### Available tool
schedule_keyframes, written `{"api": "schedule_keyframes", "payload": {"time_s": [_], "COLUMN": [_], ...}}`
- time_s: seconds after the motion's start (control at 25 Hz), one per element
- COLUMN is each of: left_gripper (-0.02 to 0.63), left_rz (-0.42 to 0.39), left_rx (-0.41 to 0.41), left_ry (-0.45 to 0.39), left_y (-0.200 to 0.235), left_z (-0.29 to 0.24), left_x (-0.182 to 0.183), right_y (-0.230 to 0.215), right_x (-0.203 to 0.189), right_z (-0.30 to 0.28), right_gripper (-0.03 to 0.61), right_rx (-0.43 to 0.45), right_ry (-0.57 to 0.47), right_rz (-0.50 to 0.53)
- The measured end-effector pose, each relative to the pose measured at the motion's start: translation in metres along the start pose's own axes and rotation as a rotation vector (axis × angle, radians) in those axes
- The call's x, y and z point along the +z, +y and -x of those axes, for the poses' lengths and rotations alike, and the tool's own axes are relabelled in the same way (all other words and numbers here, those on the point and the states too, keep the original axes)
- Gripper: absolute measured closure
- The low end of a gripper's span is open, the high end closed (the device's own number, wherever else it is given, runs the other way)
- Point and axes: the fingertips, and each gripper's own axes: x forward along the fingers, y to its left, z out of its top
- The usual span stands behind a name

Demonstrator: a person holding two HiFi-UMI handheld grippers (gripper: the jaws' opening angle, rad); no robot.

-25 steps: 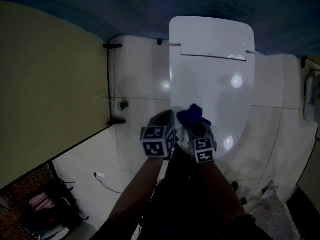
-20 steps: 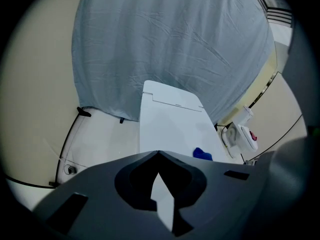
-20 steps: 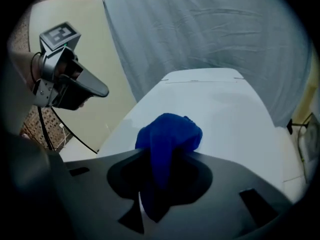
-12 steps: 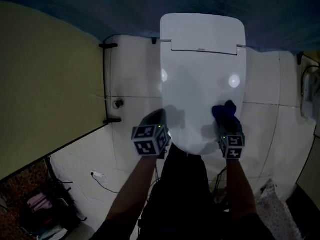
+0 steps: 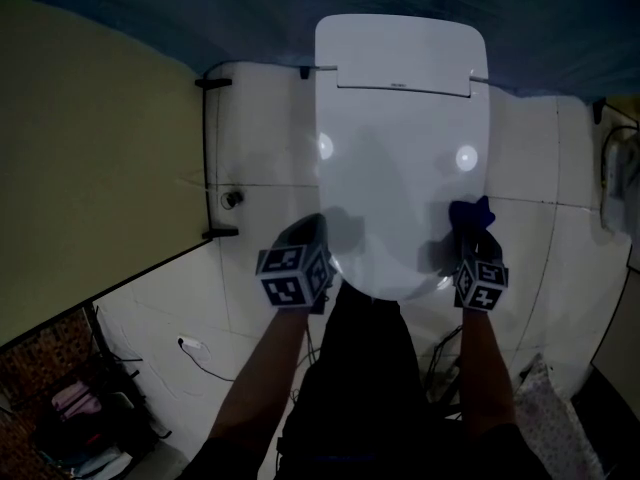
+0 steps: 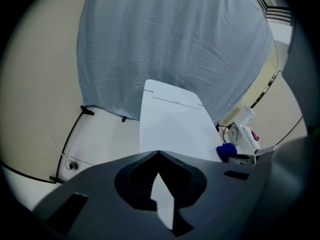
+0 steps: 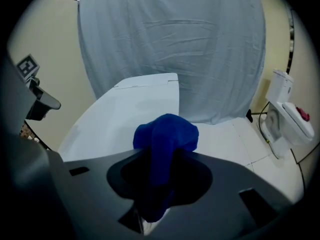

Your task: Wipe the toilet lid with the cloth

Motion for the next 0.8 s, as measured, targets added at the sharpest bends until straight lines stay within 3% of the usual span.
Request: {"api": "schedule_keyframes", "payload": {"time_s": [0.24, 0.36, 0.56, 0.8], "left_gripper": [0.624, 0.624, 0.624, 0.624], "left_rz": [0.017, 0.026, 0.045, 0.056], "left_rx": [0.013, 0.015, 0.034, 0.062], "left_ry": [-0.018, -0.028, -0.033, -0.040], "left_y": [0.003, 0.001, 0.007, 0.015], "left_z": [0.004, 0.008, 0.014, 0.023], "left_x": [-0.007, -0.011, -0.016, -0.024], "right_y": [0.014, 0.069, 0.189, 0.279], "right_x": [0.007, 0.015, -0.019, -0.057], "right_z": [0.004, 0.018, 0.036, 0.039], "right_gripper": [0.476, 0.476, 0.476, 0.476], "right_rx": [0.003, 0.135, 0.391, 0.585], "right_ry": [0.001, -0.055, -0.007, 0.061], "right_rz": [-0.016, 0.018, 0.101, 0.162]}}
